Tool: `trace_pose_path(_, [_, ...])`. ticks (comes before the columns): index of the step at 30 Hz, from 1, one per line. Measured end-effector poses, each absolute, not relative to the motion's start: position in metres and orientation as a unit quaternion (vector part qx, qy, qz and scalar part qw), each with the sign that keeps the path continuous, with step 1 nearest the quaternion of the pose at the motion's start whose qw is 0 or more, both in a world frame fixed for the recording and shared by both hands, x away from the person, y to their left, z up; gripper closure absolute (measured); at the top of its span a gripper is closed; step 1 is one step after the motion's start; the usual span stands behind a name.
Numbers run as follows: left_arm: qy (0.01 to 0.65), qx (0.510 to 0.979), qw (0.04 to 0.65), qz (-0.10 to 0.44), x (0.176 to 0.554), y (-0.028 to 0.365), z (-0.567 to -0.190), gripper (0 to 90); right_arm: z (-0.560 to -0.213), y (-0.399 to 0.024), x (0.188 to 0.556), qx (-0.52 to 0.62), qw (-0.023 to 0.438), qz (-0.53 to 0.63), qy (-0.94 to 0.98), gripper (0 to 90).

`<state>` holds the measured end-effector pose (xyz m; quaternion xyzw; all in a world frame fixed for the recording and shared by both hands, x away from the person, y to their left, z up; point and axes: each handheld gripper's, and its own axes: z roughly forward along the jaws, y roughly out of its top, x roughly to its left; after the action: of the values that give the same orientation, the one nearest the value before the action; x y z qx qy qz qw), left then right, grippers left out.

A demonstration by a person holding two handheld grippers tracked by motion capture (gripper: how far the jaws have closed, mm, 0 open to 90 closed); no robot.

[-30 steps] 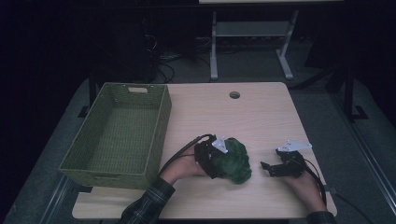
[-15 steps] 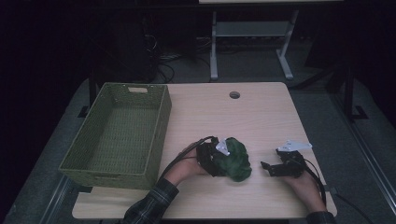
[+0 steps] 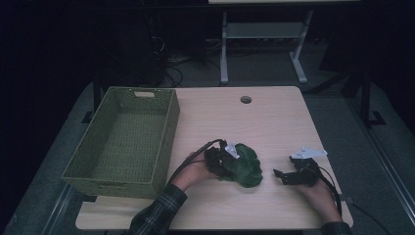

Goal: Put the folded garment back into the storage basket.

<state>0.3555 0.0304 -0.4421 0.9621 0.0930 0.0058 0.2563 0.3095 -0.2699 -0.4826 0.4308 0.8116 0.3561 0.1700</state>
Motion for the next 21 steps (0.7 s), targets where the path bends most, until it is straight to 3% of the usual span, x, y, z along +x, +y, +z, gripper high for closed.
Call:
trace_pose_path(13, [0.111,0.954,0.277,-0.004,0.354,0.035,-0.424,70.3,-0.483,-0.270,0.310,0.431,0.170,0.356,0.812,14.0])
trace_pose_path(21, [0.127,0.948,0.292,0.006,0.352,0.040,-0.390,70.2,-0.483,-0.270,0.310,0.431,0.170,0.356,0.811,14.0])
